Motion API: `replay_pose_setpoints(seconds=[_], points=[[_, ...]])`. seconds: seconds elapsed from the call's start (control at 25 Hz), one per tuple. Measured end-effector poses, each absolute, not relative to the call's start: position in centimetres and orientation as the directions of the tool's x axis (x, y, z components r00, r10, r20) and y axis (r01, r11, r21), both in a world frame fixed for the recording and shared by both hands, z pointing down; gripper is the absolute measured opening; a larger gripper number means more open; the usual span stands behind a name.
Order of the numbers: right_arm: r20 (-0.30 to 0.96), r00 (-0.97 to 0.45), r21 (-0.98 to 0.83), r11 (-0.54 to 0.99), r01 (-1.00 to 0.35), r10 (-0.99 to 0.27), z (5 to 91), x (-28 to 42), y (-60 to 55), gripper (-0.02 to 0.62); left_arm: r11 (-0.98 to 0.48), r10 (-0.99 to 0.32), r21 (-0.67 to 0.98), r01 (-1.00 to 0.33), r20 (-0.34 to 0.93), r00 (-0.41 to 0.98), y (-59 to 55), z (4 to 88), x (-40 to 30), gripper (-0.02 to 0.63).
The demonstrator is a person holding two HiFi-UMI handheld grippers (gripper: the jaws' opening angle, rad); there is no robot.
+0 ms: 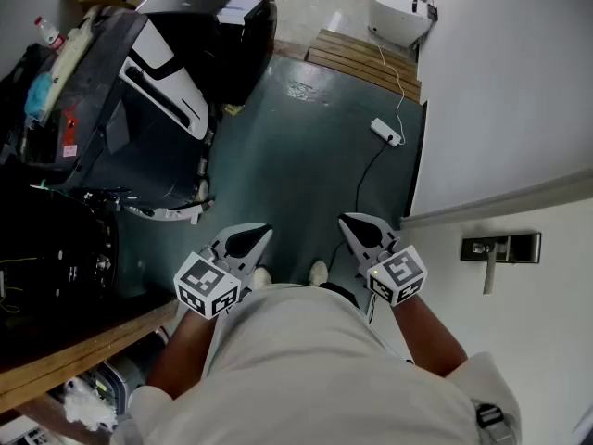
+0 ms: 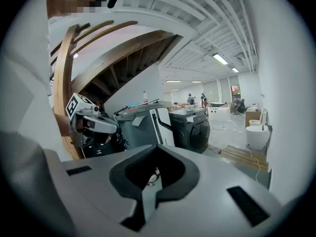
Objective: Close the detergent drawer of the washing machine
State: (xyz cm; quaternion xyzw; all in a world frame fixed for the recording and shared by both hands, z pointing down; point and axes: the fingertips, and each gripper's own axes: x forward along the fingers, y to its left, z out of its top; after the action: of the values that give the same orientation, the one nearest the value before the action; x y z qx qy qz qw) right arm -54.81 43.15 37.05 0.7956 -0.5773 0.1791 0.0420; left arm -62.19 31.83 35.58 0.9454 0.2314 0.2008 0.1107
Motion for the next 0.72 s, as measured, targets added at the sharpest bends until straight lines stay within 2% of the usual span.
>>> replay_pose_setpoints(seconds=[0.4,0.72], points=[[0.352,0.252,-0.101,-0.304,-0.947,-0.901,37.4,-60.2,35.5,0.002,-0.872,0.465,0.326,0.365,0.323,0.824,24.1,37.0,-68.8,-0.005],[0.380,0.263,-0.135,-0.335,-0.933,-0.887,37.8,-62.5,33.7,0.003,-0.849,0.502,0.356,0.390,0.317,0.805,22.2,38.6,-70.2,-0.005]])
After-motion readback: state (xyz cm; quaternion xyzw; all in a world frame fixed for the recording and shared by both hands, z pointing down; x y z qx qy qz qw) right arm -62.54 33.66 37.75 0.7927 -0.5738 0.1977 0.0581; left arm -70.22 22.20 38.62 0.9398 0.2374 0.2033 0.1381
